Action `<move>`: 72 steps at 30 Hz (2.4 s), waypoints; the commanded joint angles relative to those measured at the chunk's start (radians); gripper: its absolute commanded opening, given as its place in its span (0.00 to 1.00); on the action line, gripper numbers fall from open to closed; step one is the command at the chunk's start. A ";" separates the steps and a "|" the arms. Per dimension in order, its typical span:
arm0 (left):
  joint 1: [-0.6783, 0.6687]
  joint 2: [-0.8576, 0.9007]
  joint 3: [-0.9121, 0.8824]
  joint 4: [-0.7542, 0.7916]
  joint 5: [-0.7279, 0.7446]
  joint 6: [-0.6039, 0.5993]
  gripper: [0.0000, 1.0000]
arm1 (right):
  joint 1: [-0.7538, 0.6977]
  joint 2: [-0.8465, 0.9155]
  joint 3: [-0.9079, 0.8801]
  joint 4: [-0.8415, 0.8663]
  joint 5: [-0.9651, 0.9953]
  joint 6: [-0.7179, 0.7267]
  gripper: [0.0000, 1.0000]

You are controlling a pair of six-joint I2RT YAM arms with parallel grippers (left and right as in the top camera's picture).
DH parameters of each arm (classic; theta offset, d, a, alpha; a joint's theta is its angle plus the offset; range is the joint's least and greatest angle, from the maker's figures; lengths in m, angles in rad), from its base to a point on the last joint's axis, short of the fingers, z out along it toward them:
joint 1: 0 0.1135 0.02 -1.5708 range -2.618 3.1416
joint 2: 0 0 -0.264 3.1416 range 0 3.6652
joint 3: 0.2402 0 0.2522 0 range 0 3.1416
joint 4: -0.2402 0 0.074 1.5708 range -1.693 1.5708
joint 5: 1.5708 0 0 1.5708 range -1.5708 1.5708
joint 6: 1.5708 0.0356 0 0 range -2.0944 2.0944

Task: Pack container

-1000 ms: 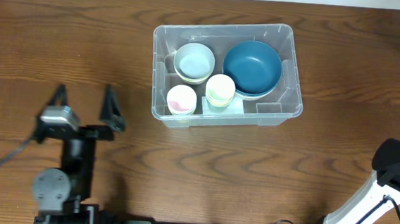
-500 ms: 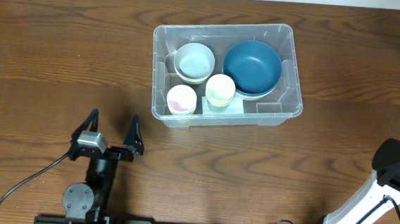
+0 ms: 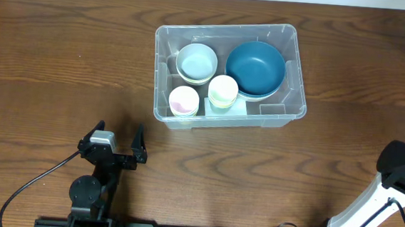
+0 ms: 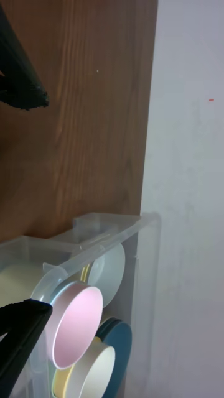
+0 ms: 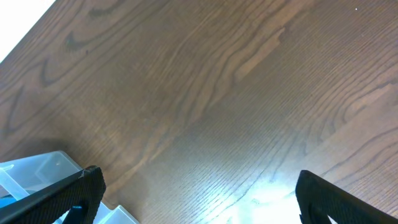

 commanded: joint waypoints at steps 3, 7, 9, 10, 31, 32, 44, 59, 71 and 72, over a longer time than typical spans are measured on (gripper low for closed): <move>-0.002 -0.007 -0.012 -0.043 0.004 0.024 0.98 | -0.003 -0.001 0.006 -0.002 0.004 0.013 0.99; -0.002 -0.005 -0.012 -0.043 0.004 0.024 0.98 | -0.003 -0.001 0.006 -0.002 0.004 0.013 0.99; -0.002 -0.005 -0.012 -0.043 0.004 0.024 0.98 | -0.003 -0.001 0.006 -0.002 0.004 0.013 0.99; -0.002 -0.005 -0.012 -0.043 0.004 0.024 0.98 | -0.003 -0.001 0.006 -0.002 0.004 0.013 0.99; -0.002 -0.005 -0.012 -0.043 0.004 0.024 0.98 | 0.074 0.000 0.005 -0.002 0.004 0.013 0.99; -0.002 -0.005 -0.012 -0.043 0.004 0.024 0.98 | 0.102 -0.004 0.006 -0.002 0.004 0.013 0.99; -0.002 -0.005 -0.012 -0.043 0.004 0.024 0.98 | 0.544 -0.211 -0.014 0.002 0.008 0.011 0.99; -0.002 -0.005 -0.012 -0.043 0.004 0.024 0.98 | 0.687 -0.914 -0.956 0.866 0.292 -0.212 0.99; -0.002 -0.005 -0.012 -0.043 0.004 0.024 0.98 | 0.530 -1.492 -1.814 1.492 0.086 -0.280 0.99; -0.002 -0.005 -0.012 -0.043 0.004 0.024 0.98 | 0.526 -1.535 -1.876 1.516 0.072 -0.280 0.99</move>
